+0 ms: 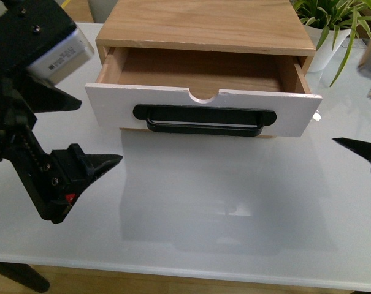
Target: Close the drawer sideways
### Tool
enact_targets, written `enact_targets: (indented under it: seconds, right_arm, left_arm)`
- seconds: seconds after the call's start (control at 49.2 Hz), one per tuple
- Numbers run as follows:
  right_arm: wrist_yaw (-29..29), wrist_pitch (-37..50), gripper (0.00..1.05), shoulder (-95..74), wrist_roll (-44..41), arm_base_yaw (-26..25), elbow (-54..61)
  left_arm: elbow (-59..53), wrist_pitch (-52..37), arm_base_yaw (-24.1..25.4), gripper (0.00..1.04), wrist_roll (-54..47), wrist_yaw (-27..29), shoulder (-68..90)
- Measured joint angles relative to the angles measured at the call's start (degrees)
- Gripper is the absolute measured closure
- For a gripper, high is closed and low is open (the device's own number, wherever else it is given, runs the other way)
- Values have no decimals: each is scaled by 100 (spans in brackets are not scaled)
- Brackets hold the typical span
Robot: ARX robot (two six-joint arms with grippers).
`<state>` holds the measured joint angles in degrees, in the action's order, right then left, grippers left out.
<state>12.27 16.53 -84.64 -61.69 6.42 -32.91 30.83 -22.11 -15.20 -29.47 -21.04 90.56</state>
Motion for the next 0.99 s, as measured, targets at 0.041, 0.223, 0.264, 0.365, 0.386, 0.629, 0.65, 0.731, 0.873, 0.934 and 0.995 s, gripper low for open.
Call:
enact_targets:
  seconds: [0.041, 0.223, 0.264, 0.365, 0.386, 0.629, 0.65, 0.731, 0.873, 0.934, 0.995]
  right_arm:
    - [-4, -50, 9, -114, -94, 105, -85]
    - [-46, -361, 9, -743, -605, 632, -525]
    - [-44, -402, 9, -815, -664, 699, -577]
    - [-44, -466, 9, -955, -765, 859, -702]
    - [-42, -474, 9, -968, -778, 881, -717]
    - [85, -686, 9, -1054, -916, 1220, -894]
    - [96, -710, 9, -1062, -927, 1250, -905]
    - [138, -756, 9, -1147, -990, 1353, -944]
    - [186, -765, 9, -1390, -1014, 1451, -1043]
    - [201, -767, 9, -1449, -1016, 1467, -1071]
    - [216, -802, 9, -1493, -1023, 1473, -1102]
  left_arm:
    - [52, -20, 0, 9, -140, -90, 111]
    - [341, -94, -68, 9, -728, -595, 586]
    - [378, -92, -94, 9, -791, -651, 616]
    - [450, -87, -162, 9, -916, -785, 664]
    - [459, -83, -170, 9, -927, -798, 667]
    - [518, 15, -308, 9, -1152, -1191, 678]
    - [518, 33, -317, 9, -1169, -1224, 678]
    - [529, 83, -339, 9, -1248, -1294, 699]
    - [595, 125, -400, 9, -1346, -1307, 852]
    - [640, 125, -437, 9, -1355, -1325, 920]
    - [702, 125, -472, 9, -1357, -1344, 990]
